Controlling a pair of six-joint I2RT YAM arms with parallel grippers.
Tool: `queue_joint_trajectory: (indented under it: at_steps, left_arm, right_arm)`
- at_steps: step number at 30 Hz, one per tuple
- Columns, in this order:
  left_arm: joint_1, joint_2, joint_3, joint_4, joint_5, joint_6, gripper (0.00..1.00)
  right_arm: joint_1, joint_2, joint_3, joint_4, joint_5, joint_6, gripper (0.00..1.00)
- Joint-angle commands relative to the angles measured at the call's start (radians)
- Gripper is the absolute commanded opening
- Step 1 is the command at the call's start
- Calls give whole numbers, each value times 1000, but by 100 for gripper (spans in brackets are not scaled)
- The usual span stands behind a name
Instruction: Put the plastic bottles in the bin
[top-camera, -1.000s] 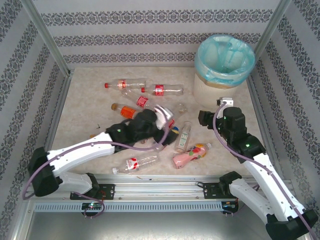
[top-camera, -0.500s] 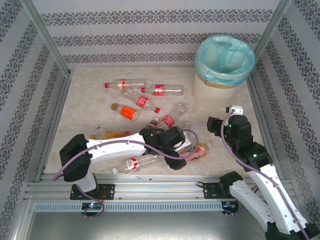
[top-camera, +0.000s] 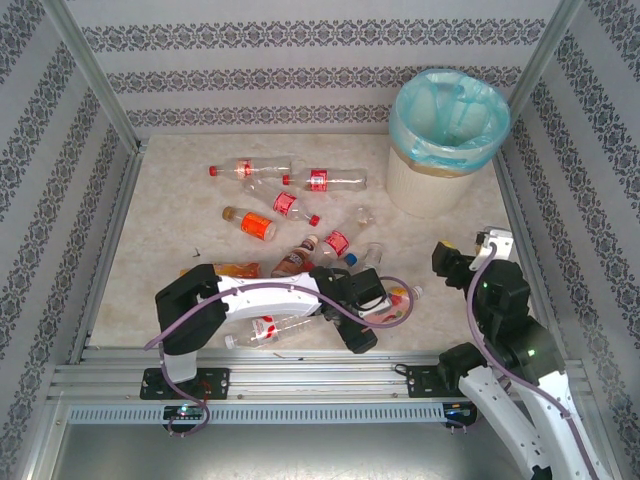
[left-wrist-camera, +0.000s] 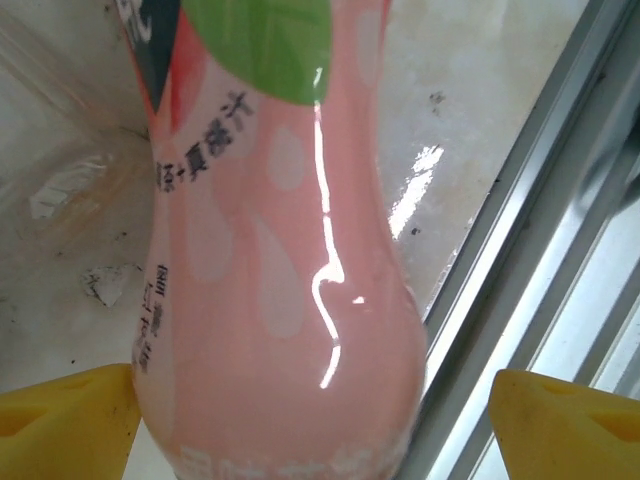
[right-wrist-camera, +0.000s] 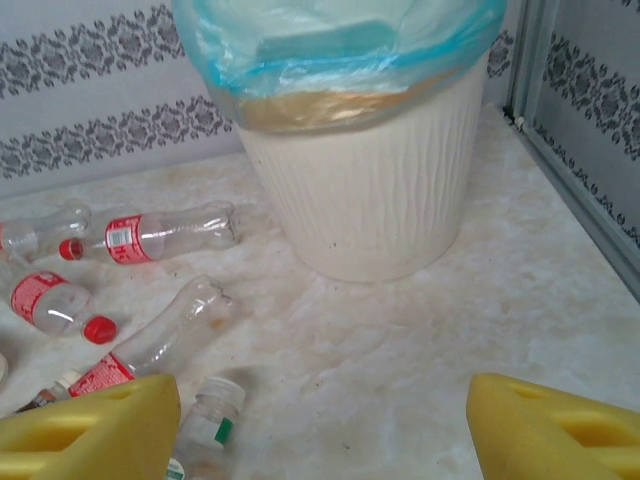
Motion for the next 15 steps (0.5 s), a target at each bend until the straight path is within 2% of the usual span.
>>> queue_joint_trajectory:
  at_steps: [1, 6, 10, 15]
  left_arm:
    - [-12, 16, 33, -39, -55, 17, 90]
    - [-10, 45, 48, -35, -107, 37, 88]
    - [-8, 57, 60, -15, -70, 32, 78]
    - [-9, 80, 71, -15, -51, 17, 70]
  right_arm:
    - [-7, -25, -8, 13, 36, -14, 75]
    - [-6, -15, -10, -8, 24, -4, 75]
    - [-6, 0, -17, -4, 10, 4, 75]
    - [-6, 6, -18, 3, 11, 6, 75]
